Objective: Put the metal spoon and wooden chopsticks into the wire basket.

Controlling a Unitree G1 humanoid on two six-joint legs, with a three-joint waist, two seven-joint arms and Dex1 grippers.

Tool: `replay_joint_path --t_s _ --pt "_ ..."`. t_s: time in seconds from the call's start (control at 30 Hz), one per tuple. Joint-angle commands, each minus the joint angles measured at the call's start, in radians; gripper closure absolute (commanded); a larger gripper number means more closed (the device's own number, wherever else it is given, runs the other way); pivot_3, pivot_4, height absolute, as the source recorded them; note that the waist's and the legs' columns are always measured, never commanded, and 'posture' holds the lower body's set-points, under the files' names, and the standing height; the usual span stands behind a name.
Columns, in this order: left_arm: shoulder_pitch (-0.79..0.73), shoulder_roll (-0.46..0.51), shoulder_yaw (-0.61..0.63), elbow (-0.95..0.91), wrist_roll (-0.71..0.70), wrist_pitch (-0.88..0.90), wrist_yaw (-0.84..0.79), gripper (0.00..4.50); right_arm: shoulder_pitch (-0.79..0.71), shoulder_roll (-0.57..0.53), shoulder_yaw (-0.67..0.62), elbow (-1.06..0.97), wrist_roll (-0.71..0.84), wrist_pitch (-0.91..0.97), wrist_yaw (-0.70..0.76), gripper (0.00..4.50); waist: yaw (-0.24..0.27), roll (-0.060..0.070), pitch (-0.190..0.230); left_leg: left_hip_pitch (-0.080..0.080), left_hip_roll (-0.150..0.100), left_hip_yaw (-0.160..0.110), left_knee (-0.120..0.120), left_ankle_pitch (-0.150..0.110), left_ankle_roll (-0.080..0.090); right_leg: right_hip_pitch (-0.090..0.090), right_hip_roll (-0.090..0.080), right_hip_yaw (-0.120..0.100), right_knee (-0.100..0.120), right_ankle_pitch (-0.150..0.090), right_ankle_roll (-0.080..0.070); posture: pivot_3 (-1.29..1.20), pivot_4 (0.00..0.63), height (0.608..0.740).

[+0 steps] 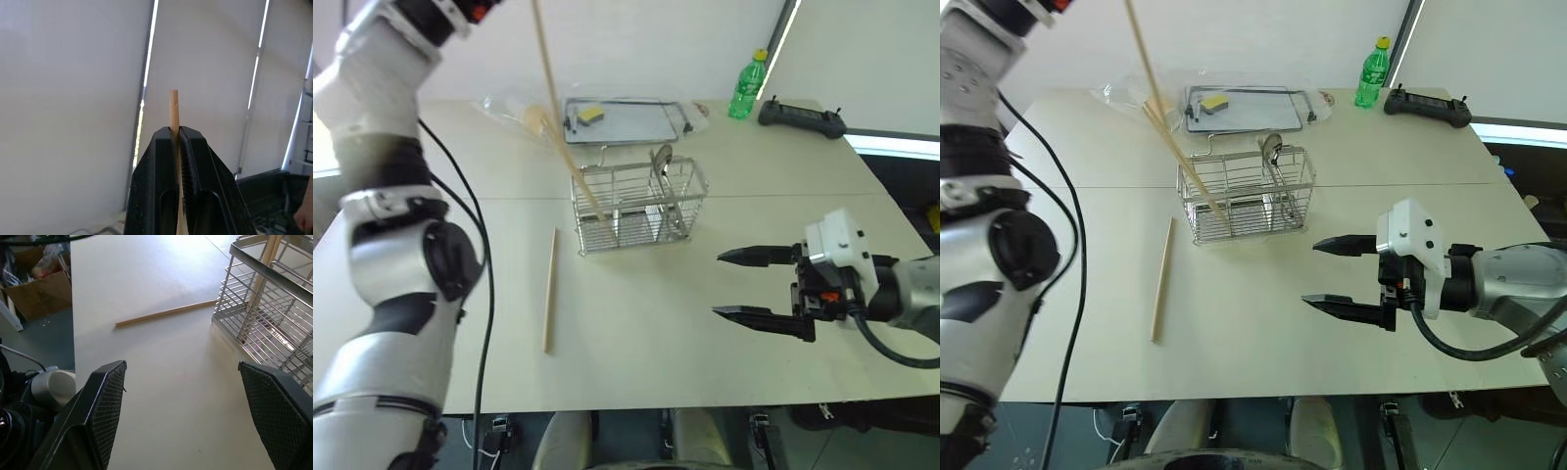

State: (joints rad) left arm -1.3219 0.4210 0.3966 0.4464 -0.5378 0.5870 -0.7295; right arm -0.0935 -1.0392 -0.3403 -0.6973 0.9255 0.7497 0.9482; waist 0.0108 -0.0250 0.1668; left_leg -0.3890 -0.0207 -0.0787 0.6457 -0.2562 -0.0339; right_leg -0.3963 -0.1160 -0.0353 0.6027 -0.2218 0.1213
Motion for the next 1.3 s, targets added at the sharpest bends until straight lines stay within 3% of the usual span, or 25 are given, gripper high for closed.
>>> replay_joint_path --t_s 0.03,0.5,0.6,0.8,0.83,1.07,1.2,1.3 --pt "0.023 -0.04 -0.018 -0.184 -0.069 0.047 0.072 4.48 -0.018 0.006 -0.021 -0.008 0.026 -0.004 -0.014 0.74 0.001 0.0 0.0 0.0 0.0 0.0 0.0 0.0 0.0 0.0 0.0 0.0 0.0 0.0 0.0 0.0 0.15 0.703" --pt "0.203 -0.066 -0.147 -0.338 -0.089 0.07 0.078 4.48 -0.017 0.004 -0.067 -0.007 0.081 0.019 -0.102 0.74 0.002 0.0 0.0 0.0 0.0 0.0 0.0 0.0 0.0 0.001 0.001 0.0 -0.003 0.0 0.0 0.0 0.15 0.703" --pt "0.228 -0.083 -0.156 -0.359 -0.108 0.08 0.085 3.42 -0.014 0.002 -0.069 -0.01 0.087 0.018 -0.105 0.74 0.003 0.0 0.0 -0.001 -0.001 0.0 0.0 0.0 0.0 0.001 0.001 0.0 -0.004 0.0 -0.001 0.0 0.15 0.703" --pt "0.238 -0.1 -0.149 -0.393 -0.143 0.1 0.11 0.27 -0.013 -0.002 -0.072 -0.007 0.098 0.018 -0.106 0.74 0.003 0.0 0.0 -0.001 -0.001 0.0 0.0 0.0 0.001 0.002 0.001 0.0 -0.005 0.0 -0.001 0.0 0.15 0.703" --pt "0.234 -0.098 -0.144 -0.395 -0.149 0.105 0.117 0.05 -0.013 -0.003 -0.072 -0.005 0.098 0.018 -0.105 0.74 0.003 0.0 0.0 -0.001 -0.001 0.0 0.0 0.0 0.001 0.002 0.001 0.0 -0.004 0.0 -0.001 0.0 0.15 0.703" --pt "0.177 -0.016 -0.12 -0.387 -0.172 0.141 0.138 0.05 -0.012 -0.004 -0.067 -0.003 0.094 0.016 -0.101 0.74 0.002 0.0 0.0 -0.001 -0.001 0.0 0.0 0.0 0.001 0.001 0.001 0.0 -0.004 0.0 -0.001 0.0 0.15 0.703" --pt "0.067 0.183 -0.089 -0.267 -0.124 0.13 0.088 0.05 0.001 0.003 -0.07 -0.004 0.089 0.011 -0.099 0.74 -0.003 0.0 0.001 -0.001 0.0 0.0 -0.001 0.0 0.001 0.0 0.002 0.0 -0.004 0.0 -0.001 0.0 0.15 0.703" --pt "0.002 0.314 -0.119 -0.071 -0.028 0.095 0.086 0.05 0.013 0.013 -0.067 -0.008 0.086 0.003 -0.103 0.74 -0.002 0.002 0.0 0.0 0.0 0.0 -0.002 -0.001 0.001 0.0 0.002 0.0 -0.004 -0.001 -0.001 0.0 0.15 0.703"
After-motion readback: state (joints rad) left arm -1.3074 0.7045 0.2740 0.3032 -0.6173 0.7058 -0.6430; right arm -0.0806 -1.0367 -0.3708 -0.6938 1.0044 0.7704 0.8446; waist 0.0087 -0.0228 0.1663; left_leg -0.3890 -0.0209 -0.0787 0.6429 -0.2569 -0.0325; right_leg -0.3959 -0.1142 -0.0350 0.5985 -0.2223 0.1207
